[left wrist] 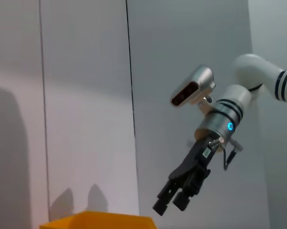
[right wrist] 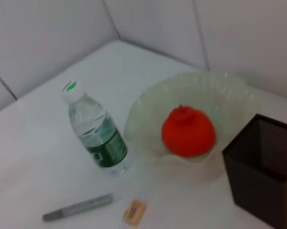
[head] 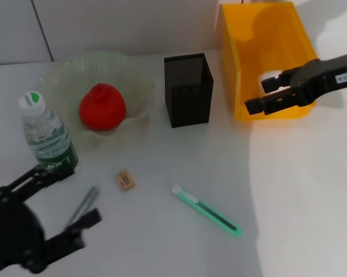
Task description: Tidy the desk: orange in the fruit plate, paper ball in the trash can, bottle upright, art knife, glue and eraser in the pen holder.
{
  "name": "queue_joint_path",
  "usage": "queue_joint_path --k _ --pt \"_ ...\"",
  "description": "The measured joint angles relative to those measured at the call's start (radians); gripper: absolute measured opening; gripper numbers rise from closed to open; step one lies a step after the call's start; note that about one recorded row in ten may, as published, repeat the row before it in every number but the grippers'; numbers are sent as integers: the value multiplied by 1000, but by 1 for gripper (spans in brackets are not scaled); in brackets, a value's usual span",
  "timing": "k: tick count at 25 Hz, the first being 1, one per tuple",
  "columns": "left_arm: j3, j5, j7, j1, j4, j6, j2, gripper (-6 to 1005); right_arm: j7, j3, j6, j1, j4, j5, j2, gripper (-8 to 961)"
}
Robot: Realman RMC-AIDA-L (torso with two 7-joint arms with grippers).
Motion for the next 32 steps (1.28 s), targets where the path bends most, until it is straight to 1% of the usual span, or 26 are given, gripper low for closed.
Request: queue_joint_path --k 1,2,3,4,5,6,7,8,10,11,12,13,15,16,17,18,19,21,22,23,25,26,28,32 --pt "0 0 0 0 0 0 0 780 33 -18 -13 19 -12 -16 -2 834" --pt "-69 -10 38 -33 -103 89 0 780 96 -59 -44 63 -22 -43 -7 834" --pt "-69 -10 38 -33 -103 89 0 779 96 -59 -44 63 -22 -43 -7 834" --pt "-69 -10 38 -33 -103 89 0 779 125 -81 -58 85 -22 -57 -8 834" --pt "-214 16 113 -100 -318 215 4 779 149 -104 -68 107 -20 -78 -8 834" --pt "-244 38 133 -111 -356 231 6 779 168 -125 -76 127 -17 -99 -8 834" --pt "-244 38 133 -111 -356 231 6 779 203 -175 -88 171 -9 -155 2 834" --pt "-244 38 133 -111 -356 231 6 779 203 -175 -88 171 -9 -155 2 834" --pt "-255 76 151 -115 -368 218 3 779 229 -215 -98 205 -3 -208 16 834" --pt "-255 84 156 -116 -372 213 2 779 236 -229 -103 222 -2 -237 26 834" --pt "-255 84 156 -116 -372 213 2 779 248 -249 -119 252 -1 -289 47 834" --pt "-264 90 182 -120 -402 210 2 779 248 -249 -119 252 -1 -289 47 834" --pt "-271 94 190 -124 -420 207 2 779 259 -272 -133 275 0 -331 65 834" --pt "-275 98 193 -127 -430 206 3 779 267 -291 -135 282 1 -343 68 834" --pt "-275 98 193 -127 -430 206 3 780 297 -347 -133 292 3 -355 70 834" --pt "-276 108 194 -133 -438 200 4 780 297 -347 -133 292 3 -355 70 834" --pt "-277 116 194 -134 -439 191 4 780 316 -379 -128 298 7 -355 70 834" --pt "-278 128 194 -136 -439 173 3 780 378 -486 -103 318 29 -362 72 834" --pt "-277 132 194 -137 -439 163 3 780 394 -513 -91 323 36 -365 74 834" --pt "-277 132 194 -137 -439 163 3 780 394 -513 -91 323 36 -365 74 834" --pt "-276 157 194 -145 -440 140 3 780 461 -616 -34 345 91 -367 78 834" --pt "-276 157 194 -145 -440 140 3 780 461 -616 -34 345 91 -367 78 831" --pt "-281 181 194 -150 -440 138 3 780 500 -656 14 350 127 -361 81 826" --pt "-283 217 192 -160 -441 136 3 779 527 -675 65 350 166 -341 83 816"
